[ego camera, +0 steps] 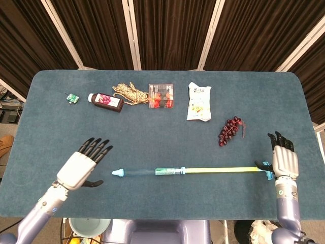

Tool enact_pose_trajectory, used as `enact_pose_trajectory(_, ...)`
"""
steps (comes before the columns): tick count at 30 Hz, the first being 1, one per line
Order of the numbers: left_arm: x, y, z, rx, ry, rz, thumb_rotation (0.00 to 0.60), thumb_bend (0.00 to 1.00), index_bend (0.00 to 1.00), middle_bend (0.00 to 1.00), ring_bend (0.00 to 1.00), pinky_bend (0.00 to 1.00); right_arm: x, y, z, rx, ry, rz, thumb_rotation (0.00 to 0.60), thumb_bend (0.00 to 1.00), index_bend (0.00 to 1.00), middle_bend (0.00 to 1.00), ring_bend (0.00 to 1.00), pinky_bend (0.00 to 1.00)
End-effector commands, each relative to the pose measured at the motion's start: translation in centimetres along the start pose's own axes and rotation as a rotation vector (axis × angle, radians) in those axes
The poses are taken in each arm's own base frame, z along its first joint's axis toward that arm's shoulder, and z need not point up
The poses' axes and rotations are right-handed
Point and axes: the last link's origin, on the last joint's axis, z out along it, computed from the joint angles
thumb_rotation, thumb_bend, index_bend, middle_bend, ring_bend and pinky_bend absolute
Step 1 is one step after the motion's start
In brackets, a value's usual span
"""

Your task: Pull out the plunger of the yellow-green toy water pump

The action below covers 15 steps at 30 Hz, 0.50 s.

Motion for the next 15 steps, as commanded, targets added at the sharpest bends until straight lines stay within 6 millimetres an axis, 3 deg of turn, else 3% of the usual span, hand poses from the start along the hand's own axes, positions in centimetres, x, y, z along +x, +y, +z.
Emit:
enact_pose_trajectory(1, 0.1, -1.8, -2.5, 0.095, 0.005, -0.044, 0.6, 0.1, 0.02, 0.0, 0.0, 0.08, 0.4, -0.1, -1.7, 0.068, -0.001, -0.005, 0.6, 0.07, 0.1, 0.0, 0.0, 0.0)
enact_pose_trajectory(7, 0.5, -5.0, -7.6, 0.279, 0.022, -0.104, 0.6, 0.09, 0.0, 0.0, 0.0, 0.03, 1.3, 0.8, -4.1, 0.151, 0.008, -0.008, 0.6, 0.04, 0.1, 0.0, 0.0, 0.0)
enact_pose_trajectory(15, 0.7, -7.9, -13.8, 0.434, 0.068, -0.119, 0.6, 0.09, 0.0, 0.0, 0.0, 0.01, 3.0, 4.2, -6.7, 0.154, 0.089, -0.044, 0.6, 0.1, 0.04, 0.0, 0.0, 0.0)
